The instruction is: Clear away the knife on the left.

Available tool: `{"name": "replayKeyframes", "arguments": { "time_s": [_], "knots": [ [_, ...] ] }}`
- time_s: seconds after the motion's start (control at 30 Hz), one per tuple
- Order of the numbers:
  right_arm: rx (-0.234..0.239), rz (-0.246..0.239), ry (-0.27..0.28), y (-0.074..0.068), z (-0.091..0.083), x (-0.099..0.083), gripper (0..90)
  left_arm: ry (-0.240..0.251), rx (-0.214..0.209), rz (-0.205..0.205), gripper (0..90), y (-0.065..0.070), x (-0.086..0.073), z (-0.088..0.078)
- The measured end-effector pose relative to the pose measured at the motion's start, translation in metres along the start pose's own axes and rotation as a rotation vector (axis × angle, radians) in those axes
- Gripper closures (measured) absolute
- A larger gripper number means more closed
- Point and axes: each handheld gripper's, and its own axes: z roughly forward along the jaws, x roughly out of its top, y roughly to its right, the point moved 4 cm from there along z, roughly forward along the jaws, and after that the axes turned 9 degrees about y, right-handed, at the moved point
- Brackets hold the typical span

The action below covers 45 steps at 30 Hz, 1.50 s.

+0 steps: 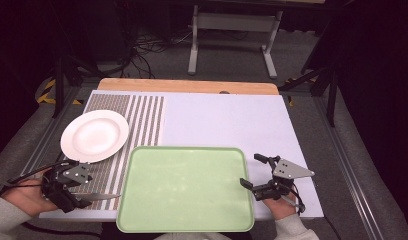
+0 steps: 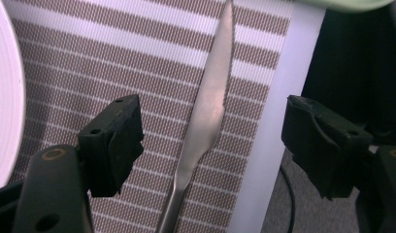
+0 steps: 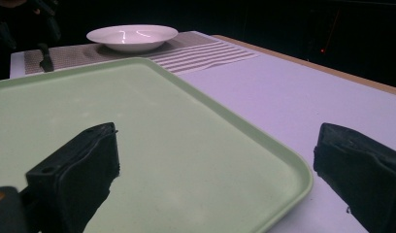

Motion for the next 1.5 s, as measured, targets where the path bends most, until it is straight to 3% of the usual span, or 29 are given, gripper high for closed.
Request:
{"name": "replayKeyframes", "arguments": {
  "time_s": [0.13, 0.17, 0.3, 0.6, 0.8, 0.9, 1.1, 1.3, 1.43, 1.5],
  "knots": [
    [-0.001, -0.002, -0.001, 0.000, 0.000, 0.000, 3.2, -0.037, -0.004, -0.005, 25.6, -0.003, -0.003, 0.002],
    [0.001, 0.002, 0.000, 0.000, 0.000, 0.000, 3.2, -0.068, -0.014, -0.004, 26.3, -0.004, -0.005, 0.004],
    [0.004, -0.004, -0.005, -0.001, 0.001, 0.000, 3.2, -0.115, -0.023, 0.019, 30.2, -0.005, -0.008, 0.006],
    [0.007, -0.005, -0.003, -0.002, 0.001, 0.000, 3.2, -0.146, -0.040, 0.029, 38.2, -0.012, -0.018, 0.004],
    [0.004, -0.011, -0.010, -0.003, -0.001, 0.000, 3.2, -0.160, -0.044, 0.060, 46.2, -0.017, -0.026, 0.003],
    [-0.002, -0.012, -0.005, -0.003, -0.003, 0.000, 3.2, -0.188, -0.045, 0.087, 50.0, -0.020, -0.031, 0.005],
    [-0.017, -0.012, -0.010, -0.004, -0.009, -0.001, 3.4, -0.238, -0.042, 0.195, 56.9, -0.021, -0.035, 0.009],
    [-0.031, -0.010, -0.012, -0.005, -0.016, -0.002, 3.5, -0.260, -0.070, 0.237, 66.6, -0.023, -0.033, 0.013],
    [-0.042, -0.006, -0.012, -0.006, -0.021, -0.002, 3.5, -0.279, -0.089, 0.275, 78.4, -0.023, -0.032, 0.014],
    [-0.045, -0.007, -0.010, -0.006, -0.023, -0.003, 3.6, -0.291, -0.096, 0.287, 79.0, -0.023, -0.031, 0.015]
  ]
}}
